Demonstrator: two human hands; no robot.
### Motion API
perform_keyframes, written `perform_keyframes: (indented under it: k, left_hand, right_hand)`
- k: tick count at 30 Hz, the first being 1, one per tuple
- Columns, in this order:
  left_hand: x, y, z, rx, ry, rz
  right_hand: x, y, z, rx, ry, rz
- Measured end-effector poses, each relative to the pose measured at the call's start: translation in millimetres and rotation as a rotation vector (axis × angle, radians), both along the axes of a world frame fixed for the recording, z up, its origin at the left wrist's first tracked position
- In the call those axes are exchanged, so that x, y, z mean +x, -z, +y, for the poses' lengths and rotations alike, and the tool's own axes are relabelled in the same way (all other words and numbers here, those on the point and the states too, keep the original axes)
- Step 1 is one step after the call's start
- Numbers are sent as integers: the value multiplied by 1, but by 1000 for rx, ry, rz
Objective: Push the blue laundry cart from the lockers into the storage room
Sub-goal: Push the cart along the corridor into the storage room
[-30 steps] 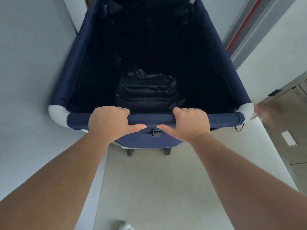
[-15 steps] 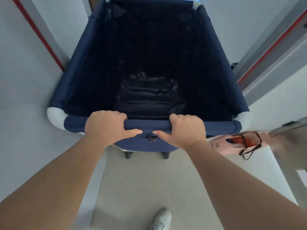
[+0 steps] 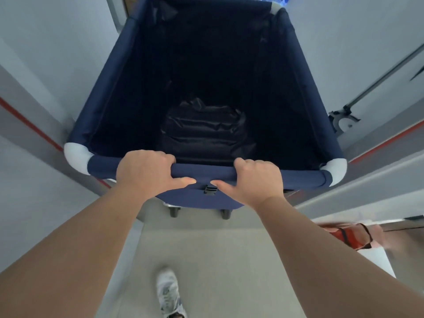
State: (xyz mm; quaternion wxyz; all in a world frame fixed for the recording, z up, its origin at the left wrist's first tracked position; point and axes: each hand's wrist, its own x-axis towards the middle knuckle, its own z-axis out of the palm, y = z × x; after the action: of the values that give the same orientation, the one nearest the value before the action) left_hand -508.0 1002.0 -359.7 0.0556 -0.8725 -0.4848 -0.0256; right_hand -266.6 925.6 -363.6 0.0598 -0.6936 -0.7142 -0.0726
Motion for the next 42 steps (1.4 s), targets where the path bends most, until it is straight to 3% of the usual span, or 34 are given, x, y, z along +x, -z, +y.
perform_keyframes:
  k: [23,32,42]
  left_hand:
    - [77,-1,290,-36,27,43]
    - [126,0,384,-2,-1,-45]
    - [125,4,463,66,158,-68]
  right_hand:
    - [76,-2,288,-20,14,31]
    - [126,-10,388,-44,-11,44]
    - [118,-5,437,-26,93,96]
